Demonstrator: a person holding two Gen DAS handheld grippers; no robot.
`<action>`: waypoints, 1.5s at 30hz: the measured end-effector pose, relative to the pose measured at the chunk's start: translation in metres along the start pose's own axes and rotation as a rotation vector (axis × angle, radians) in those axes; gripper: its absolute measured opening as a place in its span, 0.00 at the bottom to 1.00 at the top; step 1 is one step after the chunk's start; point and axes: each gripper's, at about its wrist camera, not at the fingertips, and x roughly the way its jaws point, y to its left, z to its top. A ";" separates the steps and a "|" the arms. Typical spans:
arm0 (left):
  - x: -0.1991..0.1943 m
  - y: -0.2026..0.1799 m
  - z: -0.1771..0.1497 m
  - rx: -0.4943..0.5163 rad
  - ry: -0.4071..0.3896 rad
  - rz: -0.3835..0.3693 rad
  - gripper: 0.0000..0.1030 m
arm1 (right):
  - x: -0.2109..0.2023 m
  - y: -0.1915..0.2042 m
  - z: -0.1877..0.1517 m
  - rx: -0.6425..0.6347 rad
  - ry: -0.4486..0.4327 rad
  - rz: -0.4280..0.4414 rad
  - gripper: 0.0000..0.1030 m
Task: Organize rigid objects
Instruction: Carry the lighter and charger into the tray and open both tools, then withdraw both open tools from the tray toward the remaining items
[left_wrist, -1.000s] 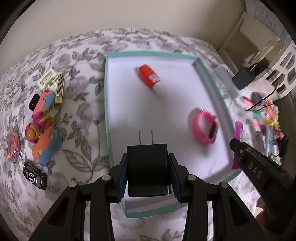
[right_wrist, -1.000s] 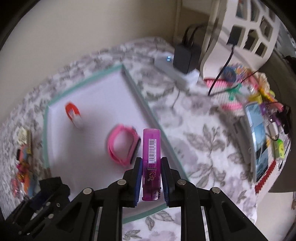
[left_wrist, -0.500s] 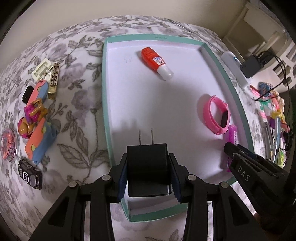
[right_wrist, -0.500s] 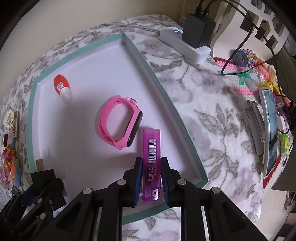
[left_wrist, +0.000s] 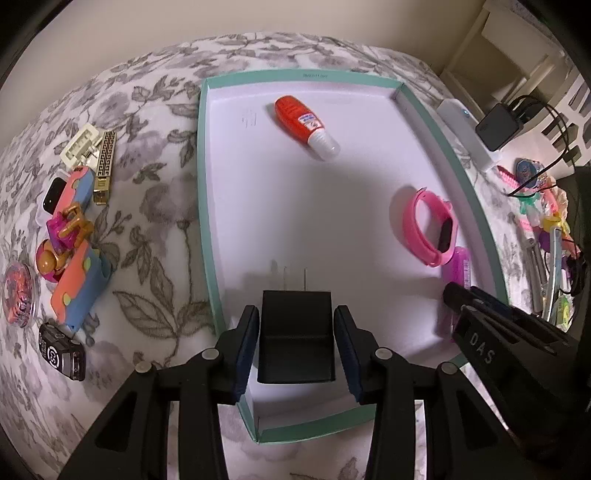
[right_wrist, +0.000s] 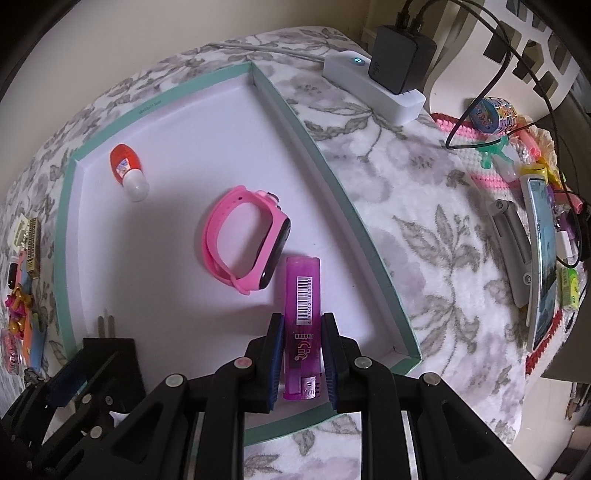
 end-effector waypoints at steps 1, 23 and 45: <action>0.000 -0.001 0.000 0.000 -0.002 -0.002 0.42 | 0.000 0.000 0.000 0.000 0.000 0.000 0.21; -0.020 0.009 0.007 -0.071 -0.078 0.005 0.53 | -0.026 -0.006 0.002 0.011 -0.068 -0.011 0.25; -0.041 0.052 0.013 -0.204 -0.146 0.075 0.63 | -0.054 0.003 0.002 -0.004 -0.200 0.074 0.63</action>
